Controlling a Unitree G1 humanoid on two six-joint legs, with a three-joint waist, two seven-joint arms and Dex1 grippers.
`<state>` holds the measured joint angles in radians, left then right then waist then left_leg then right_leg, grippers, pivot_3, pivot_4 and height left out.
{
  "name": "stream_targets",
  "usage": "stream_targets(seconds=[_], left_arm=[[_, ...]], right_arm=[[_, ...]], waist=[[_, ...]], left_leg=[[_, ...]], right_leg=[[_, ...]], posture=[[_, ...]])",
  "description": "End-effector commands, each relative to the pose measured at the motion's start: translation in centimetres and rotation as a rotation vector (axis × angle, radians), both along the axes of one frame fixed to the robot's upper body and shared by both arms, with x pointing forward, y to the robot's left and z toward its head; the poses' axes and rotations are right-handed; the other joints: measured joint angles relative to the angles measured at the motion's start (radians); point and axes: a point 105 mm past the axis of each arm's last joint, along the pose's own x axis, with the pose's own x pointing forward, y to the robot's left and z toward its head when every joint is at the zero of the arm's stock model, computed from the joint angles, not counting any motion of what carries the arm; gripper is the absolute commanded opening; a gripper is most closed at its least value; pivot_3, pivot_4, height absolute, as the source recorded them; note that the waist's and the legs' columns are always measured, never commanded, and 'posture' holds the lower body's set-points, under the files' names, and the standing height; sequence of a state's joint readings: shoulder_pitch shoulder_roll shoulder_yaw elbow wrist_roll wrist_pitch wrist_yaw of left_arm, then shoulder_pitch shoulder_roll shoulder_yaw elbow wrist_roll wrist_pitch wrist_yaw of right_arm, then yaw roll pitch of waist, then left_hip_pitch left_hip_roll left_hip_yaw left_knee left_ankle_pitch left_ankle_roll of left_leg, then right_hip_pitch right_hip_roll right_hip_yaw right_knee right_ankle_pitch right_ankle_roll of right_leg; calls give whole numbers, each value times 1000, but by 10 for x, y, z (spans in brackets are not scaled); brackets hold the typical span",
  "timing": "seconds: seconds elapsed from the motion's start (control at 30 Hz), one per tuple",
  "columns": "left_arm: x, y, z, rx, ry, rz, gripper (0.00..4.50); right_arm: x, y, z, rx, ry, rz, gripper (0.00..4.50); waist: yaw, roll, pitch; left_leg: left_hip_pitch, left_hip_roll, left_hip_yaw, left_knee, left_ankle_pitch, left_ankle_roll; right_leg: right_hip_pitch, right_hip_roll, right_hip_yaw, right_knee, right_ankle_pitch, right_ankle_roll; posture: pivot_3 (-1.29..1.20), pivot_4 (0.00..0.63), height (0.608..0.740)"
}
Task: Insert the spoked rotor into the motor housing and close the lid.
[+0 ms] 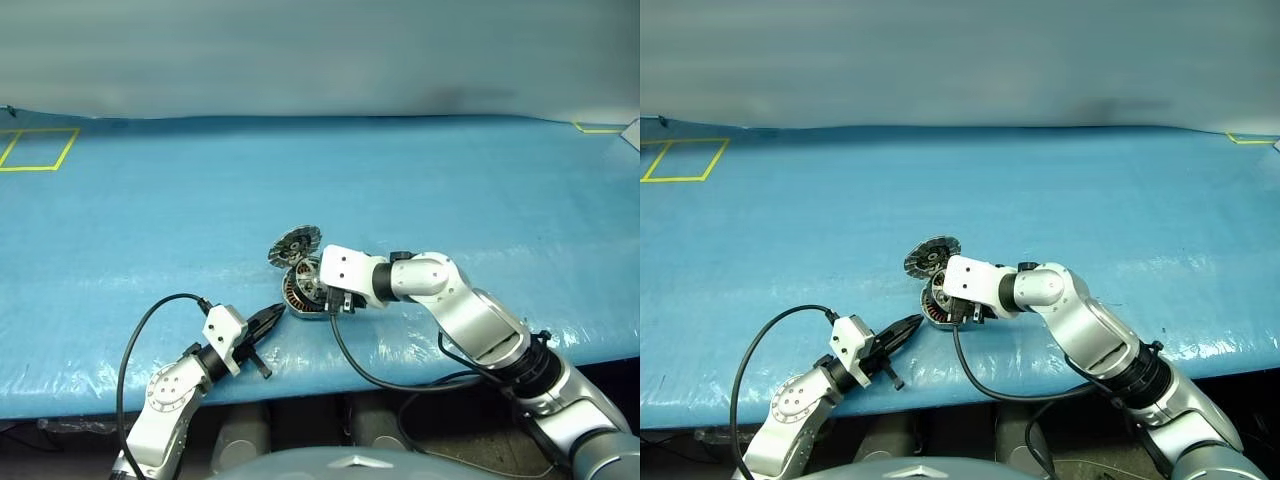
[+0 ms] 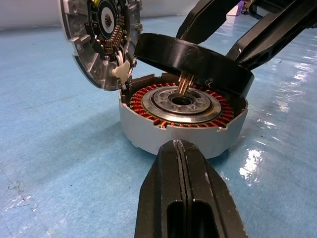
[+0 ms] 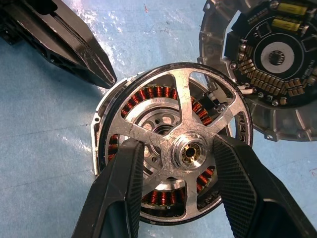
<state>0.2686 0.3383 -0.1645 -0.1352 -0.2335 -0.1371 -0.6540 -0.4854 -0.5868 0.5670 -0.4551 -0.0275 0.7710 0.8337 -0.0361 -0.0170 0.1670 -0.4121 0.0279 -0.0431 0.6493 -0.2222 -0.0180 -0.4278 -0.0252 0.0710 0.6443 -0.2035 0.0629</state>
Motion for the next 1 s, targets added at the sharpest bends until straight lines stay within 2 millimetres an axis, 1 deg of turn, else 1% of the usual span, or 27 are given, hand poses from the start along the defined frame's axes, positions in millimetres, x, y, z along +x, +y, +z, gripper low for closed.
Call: stream_targets(seconds=[0.03, 0.23, 0.3, 0.33, 0.5, 0.53, 0.63, 0.7, 0.8, 0.83, 0.93, 1.0], left_arm=[[0, -2, 7, 5, -32, -7, 0], [0, -2, 7, 3, -33, -2, 0], [-1, -2, 7, 1, -32, -1, 0], [-1, -2, 7, 2, -32, 0, 0], [-1, -2, 6, 1, -30, 1, 0], [-1, -2, 5, 1, -30, 1, 0], [-1, -2, 5, 1, -30, 2, 0], [-1, -1, 5, 1, -30, 3, 0], [-2, -1, 5, 0, -30, 3, 0], [-2, -1, 5, 1, -29, 3, 0], [-2, 1, 6, 2, -29, 4, 0], [-2, 2, 6, 3, -30, 4, 0]], right_arm=[[0, 1, 2, -21, -19, 19, 1794], [2, 3, 3, -30, -19, 27, 1794], [3, 3, 4, -31, -21, 27, 2528], [3, 3, 4, -32, -22, 28, 2730], [3, 5, 6, -31, -28, 33, 4403], [4, 5, 6, -29, -34, 33, 4456], [4, 6, 11, -12, -45, 33, 4456], [4, 6, 25, 56, -48, 10, 4456], [5, 4, 38, 126, -47, -19, 4456], [3, 2, 44, 177, -34, -39, 4456], [0, -5, 49, 258, 1, -96, 3854], [-3, -7, 40, 286, 32, -146, 3221]], waist=[[0, 0, 0], [0, 0, 0], [0, 0, 0], [0, 0, 0], [-1, 0, 0], [-2, 0, 0], [-1, 0, 0], [-1, 0, 0], [-1, 0, 0], [-1, 0, 0], [1, 0, 0], [0, 0, 0]], left_leg=[[0, 0, 0, 0, 0, 0], [0, 0, 0, 0, 0, 0], [0, 0, 0, 0, 0, 0], [0, 0, 0, 0, 0, 0], [0, 0, 0, 0, 0, 0], [0, 0, 0, 0, 0, 0], [0, 0, 0, 0, 0, 0], [0, 0, 0, 0, 0, 0], [0, 0, 0, 0, 0, 0], [0, 0, 0, 0, 0, 0], [-1, 0, -1, 0, 0, 0], [-1, 0, -1, 0, 0, 0]], right_leg=[[0, 0, 0, 0, 0, 0], [0, 0, 0, 0, 0, 0], [0, 0, 0, 0, 0, 0], [0, 0, 0, 0, 0, 0], [0, 0, 0, 0, 0, 0], [0, 0, 0, 0, 0, 0], [0, 0, 0, 0, 0, 0], [0, 0, 0, 0, 0, 0], [0, 0, 0, 0, 0, 0], [0, 0, 0, 0, 0, 0], [0, 0, -1, 0, 0, 0], [0, 0, -1, 0, 0, 0]], posture=[[0, 150, 740], [0, 150, 740], [0, 150, 740], [0, 150, 740], [0, 150, 740], [0, 150, 740], [0, 150, 740], [0, 150, 740], [0, 150, 740], [0, 150, 740], [0, 150, 740], [0, 150, 740]])
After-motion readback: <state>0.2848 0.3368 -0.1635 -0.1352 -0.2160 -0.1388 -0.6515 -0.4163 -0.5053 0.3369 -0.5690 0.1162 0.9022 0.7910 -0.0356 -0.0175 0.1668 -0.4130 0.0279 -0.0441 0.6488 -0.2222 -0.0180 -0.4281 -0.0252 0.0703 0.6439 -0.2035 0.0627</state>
